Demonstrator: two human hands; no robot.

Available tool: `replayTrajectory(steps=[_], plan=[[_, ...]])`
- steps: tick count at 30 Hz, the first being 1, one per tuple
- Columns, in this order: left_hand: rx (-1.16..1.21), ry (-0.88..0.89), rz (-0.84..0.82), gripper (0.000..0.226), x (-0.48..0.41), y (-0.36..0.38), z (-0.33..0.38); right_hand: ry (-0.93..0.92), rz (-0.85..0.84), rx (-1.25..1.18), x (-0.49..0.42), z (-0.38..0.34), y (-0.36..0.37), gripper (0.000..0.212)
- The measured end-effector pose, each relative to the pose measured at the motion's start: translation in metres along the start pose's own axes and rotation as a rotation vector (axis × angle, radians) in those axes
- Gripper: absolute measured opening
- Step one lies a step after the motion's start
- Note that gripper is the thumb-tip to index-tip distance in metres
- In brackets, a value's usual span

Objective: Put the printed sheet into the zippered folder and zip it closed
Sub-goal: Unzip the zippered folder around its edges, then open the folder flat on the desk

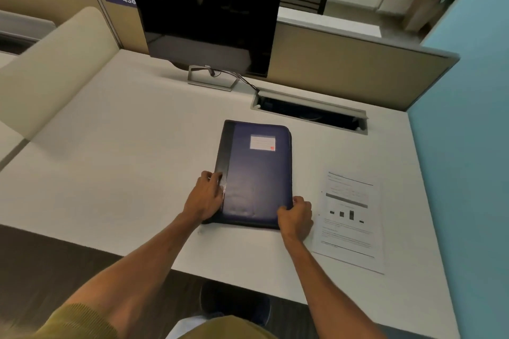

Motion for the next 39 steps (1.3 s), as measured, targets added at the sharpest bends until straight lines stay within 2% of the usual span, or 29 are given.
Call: replayTrajectory(steps=[4, 9, 12, 14, 17, 21, 26, 28, 30, 32, 35, 37, 39], plan=[[-0.012, 0.053, -0.044, 0.045, -0.008, -0.004, 0.005, 0.065, 0.057, -0.023, 0.001, 0.004, -0.005, 0.040], [-0.006, 0.105, -0.075, 0.041, -0.015, -0.011, 0.003, 0.164, 0.148, -0.094, -0.006, 0.004, -0.011, 0.027], [-0.029, 0.144, -0.098, 0.040, -0.019, -0.018, -0.002, 0.258, 0.224, -0.294, -0.016, -0.001, -0.021, 0.036], [-0.032, 0.156, -0.101, 0.038, -0.022, -0.025, -0.005, 0.257, 0.270, -0.367, -0.024, -0.011, -0.030, 0.045], [-0.008, 0.161, -0.092, 0.036, -0.026, -0.036, -0.004, 0.110, 0.266, -0.504, -0.039, -0.038, -0.043, 0.057], [0.096, 0.171, -0.076, 0.048, -0.028, -0.048, 0.005, -0.292, 0.139, -0.756, -0.036, -0.096, -0.045, 0.058], [0.373, 0.177, -0.071, 0.052, -0.025, -0.073, 0.011, -0.601, 0.043, -0.834, -0.010, -0.154, -0.013, 0.041], [0.479, 0.161, -0.088, 0.059, -0.027, -0.088, 0.011, -0.672, -0.016, -0.799, 0.005, -0.169, 0.008, 0.029], [0.536, 0.157, -0.063, 0.055, -0.029, -0.108, 0.010, -0.746, -0.077, -0.703, 0.018, -0.179, 0.031, 0.023], [0.598, 0.133, -0.014, 0.054, -0.034, -0.132, 0.004, -0.834, -0.132, -0.593, 0.029, -0.186, 0.053, 0.028], [0.712, 0.029, -0.026, 0.067, -0.044, -0.166, -0.016, -0.932, -0.249, -0.445, 0.041, -0.191, 0.083, 0.044], [0.618, 0.026, 0.042, 0.059, -0.050, -0.185, -0.035, -0.969, -0.300, -0.323, 0.046, -0.190, 0.098, 0.050], [0.426, 0.019, 0.118, 0.053, -0.057, -0.197, -0.052, -1.014, -0.336, -0.223, 0.049, -0.188, 0.108, 0.052]])
Point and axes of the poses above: each hand's wrist, its own x-axis away from the middle knuckle, its own y-axis out of the palm, z = x × y, the point moved 3 cm from there along -x, towards the middle knuckle, and after that the axes turned 11 degrees about -y, right-handed, at the moved point
